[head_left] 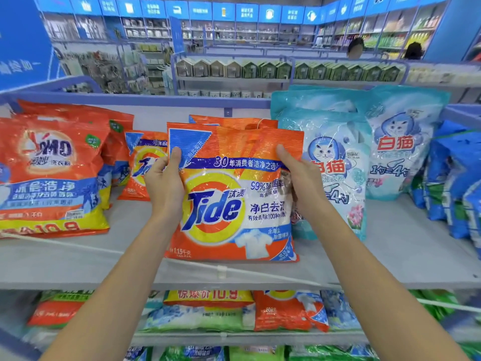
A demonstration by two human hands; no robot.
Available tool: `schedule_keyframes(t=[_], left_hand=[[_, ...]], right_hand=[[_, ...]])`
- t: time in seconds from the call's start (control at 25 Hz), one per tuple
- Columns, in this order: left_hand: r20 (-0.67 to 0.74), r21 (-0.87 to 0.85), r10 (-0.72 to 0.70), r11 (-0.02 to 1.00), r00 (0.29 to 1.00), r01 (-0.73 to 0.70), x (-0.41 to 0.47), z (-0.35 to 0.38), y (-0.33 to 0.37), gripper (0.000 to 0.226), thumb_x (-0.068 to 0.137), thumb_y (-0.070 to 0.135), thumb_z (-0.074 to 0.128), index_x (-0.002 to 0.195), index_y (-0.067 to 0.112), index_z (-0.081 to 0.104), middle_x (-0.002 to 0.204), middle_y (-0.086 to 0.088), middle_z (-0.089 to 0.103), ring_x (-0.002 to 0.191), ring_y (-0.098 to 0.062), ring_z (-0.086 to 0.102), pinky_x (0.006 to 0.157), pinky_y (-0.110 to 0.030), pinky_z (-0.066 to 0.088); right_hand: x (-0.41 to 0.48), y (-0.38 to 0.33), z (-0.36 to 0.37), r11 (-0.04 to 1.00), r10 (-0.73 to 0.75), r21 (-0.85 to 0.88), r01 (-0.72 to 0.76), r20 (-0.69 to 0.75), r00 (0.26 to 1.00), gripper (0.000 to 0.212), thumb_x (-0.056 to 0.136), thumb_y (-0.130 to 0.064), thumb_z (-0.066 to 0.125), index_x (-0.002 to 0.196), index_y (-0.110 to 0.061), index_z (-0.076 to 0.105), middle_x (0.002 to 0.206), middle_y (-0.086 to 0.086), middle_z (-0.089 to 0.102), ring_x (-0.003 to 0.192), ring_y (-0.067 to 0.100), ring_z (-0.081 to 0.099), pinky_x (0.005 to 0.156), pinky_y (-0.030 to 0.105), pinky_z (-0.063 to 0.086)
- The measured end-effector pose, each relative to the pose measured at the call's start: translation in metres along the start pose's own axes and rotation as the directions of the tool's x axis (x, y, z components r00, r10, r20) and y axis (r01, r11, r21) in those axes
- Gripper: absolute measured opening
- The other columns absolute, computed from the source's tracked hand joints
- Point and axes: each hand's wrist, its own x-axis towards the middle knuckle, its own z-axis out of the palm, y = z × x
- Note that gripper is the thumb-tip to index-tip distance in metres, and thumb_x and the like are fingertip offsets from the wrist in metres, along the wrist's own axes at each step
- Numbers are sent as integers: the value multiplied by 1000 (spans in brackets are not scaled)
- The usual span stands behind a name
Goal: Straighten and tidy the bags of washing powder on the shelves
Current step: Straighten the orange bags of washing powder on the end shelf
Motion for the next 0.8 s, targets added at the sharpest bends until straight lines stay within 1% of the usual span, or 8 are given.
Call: schedule_keyframes(t=[0.08,0.16,0.24,0.32,0.4,0.52,0.68,0.8], left_hand=[[28,60,-8,998,1000,6,-11,-3,4,28,100,40,61,83,19,62,80,5,72,77,-16,70,68,-33,54],[122,168,-20,986,992,0,-28,-10,3,19,97,40,66,99,23,59,85,10,68,77,-11,69,66,-25,53],[241,302,-63,953,968,-13,-45,-16,-7,63,84,42,80,132,21,47,110,12,66,95,-5,68,84,-25,55],[278,427,-48,901,959,-78,-50,-22,-19,113,65,55,89,150,20,24,137,7,54,122,-12,55,105,-34,44],[288,468,-25,876,957,-118,-52,-24,-24,128,57,68,86,155,22,16,152,1,43,137,-18,45,114,-40,37],[256,499,-23,860,966,-112,-57,-22,-24,126,64,66,82,158,20,11,163,-4,29,148,-24,32,117,-44,32],[168,622,193,740,967,-256,-90,-5,-22,103,83,45,80,157,8,19,161,-14,23,151,-30,20,122,-51,25],[235,583,489,620,840,-524,-131,32,-17,62,91,22,72,145,7,46,159,-16,28,151,-31,21,123,-47,24]], right_hand=[[-18,8,-15,982,-35,-183,47,66,997,48,76,-51,84,104,-14,72,91,-1,78,82,15,75,79,42,59],[-40,30,-23,934,-23,-350,73,144,989,52,72,-51,85,113,-26,66,104,-5,77,93,13,74,86,43,59],[-55,45,-21,894,-47,-436,100,130,990,55,78,-46,82,124,-29,56,116,-10,71,107,14,68,95,44,54],[-58,50,-13,909,-95,-401,117,74,993,50,87,-40,76,129,-27,52,122,-10,66,113,12,63,100,43,50],[-55,50,-8,928,-87,-359,103,59,994,43,91,-40,73,128,-29,54,122,-12,66,114,11,62,103,44,49],[-52,52,-14,927,-56,-365,80,75,996,44,84,-49,75,121,-33,57,115,-11,70,107,12,68,97,47,55],[-50,35,-56,931,-140,-345,120,-36,989,42,84,-39,80,120,-26,61,104,-12,70,88,1,68,71,14,54],[-44,24,-110,844,-313,-504,185,-182,932,32,86,-29,79,114,-22,64,99,-9,69,78,8,67,66,14,49]])
